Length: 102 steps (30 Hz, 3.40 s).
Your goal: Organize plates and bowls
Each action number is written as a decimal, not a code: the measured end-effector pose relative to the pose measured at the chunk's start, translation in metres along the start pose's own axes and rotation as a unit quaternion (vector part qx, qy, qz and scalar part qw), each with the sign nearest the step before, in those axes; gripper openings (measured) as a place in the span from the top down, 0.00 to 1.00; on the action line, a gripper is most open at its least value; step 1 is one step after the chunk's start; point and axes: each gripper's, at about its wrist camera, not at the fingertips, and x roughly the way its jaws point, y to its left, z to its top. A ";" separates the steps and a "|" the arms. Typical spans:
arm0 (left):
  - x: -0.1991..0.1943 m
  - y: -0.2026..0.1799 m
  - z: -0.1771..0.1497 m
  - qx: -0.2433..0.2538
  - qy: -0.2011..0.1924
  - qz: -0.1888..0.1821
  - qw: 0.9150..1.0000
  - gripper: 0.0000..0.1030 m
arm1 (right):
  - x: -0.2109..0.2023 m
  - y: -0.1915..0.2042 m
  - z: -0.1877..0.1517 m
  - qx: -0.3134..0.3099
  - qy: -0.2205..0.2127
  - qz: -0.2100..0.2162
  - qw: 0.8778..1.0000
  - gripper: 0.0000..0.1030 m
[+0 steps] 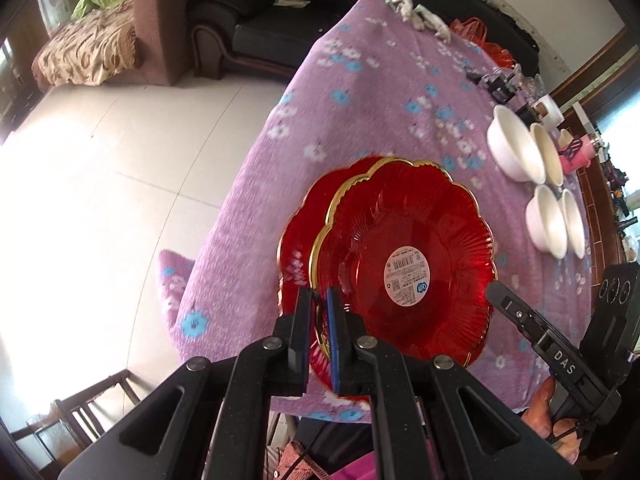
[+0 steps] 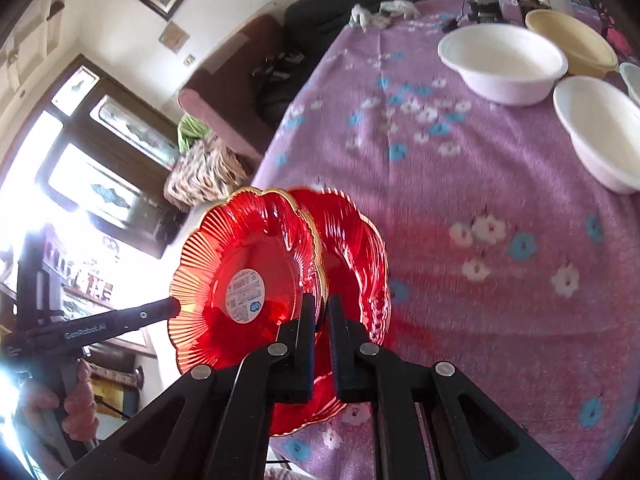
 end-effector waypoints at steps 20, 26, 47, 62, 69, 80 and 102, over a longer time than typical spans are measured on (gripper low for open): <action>0.032 0.000 0.002 0.026 0.026 0.022 0.999 0.92 | 0.032 -0.004 0.004 -0.013 0.012 -0.041 0.999 0.93; 0.032 -0.009 0.002 0.054 0.022 0.047 0.997 0.90 | 0.033 -0.001 0.002 -0.026 0.007 -0.053 0.998 0.93; -0.007 -0.009 0.005 0.076 -0.049 0.105 0.990 0.89 | 0.031 0.018 -0.001 -0.111 0.003 -0.106 0.988 0.82; -0.058 -0.113 -0.039 0.114 -0.205 0.005 0.972 0.41 | -0.085 -0.041 0.019 -0.071 -0.099 -0.028 0.992 0.69; -0.037 -0.196 -0.038 0.126 -0.199 -0.081 0.969 0.39 | -0.143 -0.118 0.025 -0.006 -0.147 -0.059 0.987 0.70; 0.058 -0.269 0.022 0.068 -0.096 -0.098 0.988 0.39 | -0.168 -0.224 0.043 0.142 -0.149 -0.023 0.978 0.70; 0.124 -0.304 0.076 0.027 -0.002 -0.134 0.991 0.39 | -0.139 -0.301 0.061 0.256 -0.144 0.039 0.955 0.70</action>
